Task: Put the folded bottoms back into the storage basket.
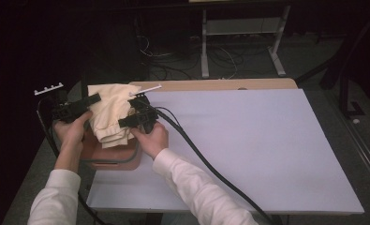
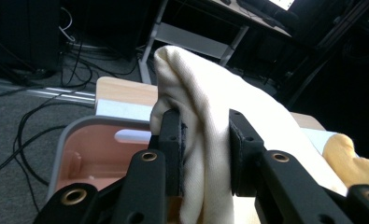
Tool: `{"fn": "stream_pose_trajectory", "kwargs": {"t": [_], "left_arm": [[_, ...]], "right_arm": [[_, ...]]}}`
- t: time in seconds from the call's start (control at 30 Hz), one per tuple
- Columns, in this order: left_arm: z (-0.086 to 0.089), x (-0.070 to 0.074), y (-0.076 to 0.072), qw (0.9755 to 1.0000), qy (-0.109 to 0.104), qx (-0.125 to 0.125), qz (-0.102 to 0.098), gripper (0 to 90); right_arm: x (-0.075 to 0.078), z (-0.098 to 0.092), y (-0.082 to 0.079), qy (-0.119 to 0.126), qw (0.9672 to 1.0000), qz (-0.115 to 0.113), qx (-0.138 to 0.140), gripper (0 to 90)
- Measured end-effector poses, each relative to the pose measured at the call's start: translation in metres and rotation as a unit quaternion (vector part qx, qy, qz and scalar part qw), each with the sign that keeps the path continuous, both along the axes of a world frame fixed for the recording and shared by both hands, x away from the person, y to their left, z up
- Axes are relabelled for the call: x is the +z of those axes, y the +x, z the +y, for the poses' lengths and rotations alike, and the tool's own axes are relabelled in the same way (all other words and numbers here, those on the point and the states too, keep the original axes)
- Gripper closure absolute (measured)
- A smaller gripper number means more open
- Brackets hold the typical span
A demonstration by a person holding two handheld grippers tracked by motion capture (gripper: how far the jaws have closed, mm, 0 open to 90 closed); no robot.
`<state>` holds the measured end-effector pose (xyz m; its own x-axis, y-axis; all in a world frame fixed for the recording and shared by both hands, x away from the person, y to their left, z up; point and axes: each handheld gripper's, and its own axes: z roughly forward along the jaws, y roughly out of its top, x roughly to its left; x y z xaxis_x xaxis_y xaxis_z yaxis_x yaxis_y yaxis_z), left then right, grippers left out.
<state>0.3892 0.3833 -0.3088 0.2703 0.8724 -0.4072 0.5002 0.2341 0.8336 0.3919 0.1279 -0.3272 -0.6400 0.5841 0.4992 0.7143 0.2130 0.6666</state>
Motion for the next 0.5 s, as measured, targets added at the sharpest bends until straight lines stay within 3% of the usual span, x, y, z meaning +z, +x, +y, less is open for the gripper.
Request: {"fn": "stream_pose_trajectory", "kwargs": {"t": [0.5], "left_arm": [[0.002,-0.025,0.012,0.9994,0.019,-0.002,0.030,70.7]], "right_arm": [[-0.026,0.013,-0.001,-0.003,0.9997,0.021,-0.013,63.6]]}}
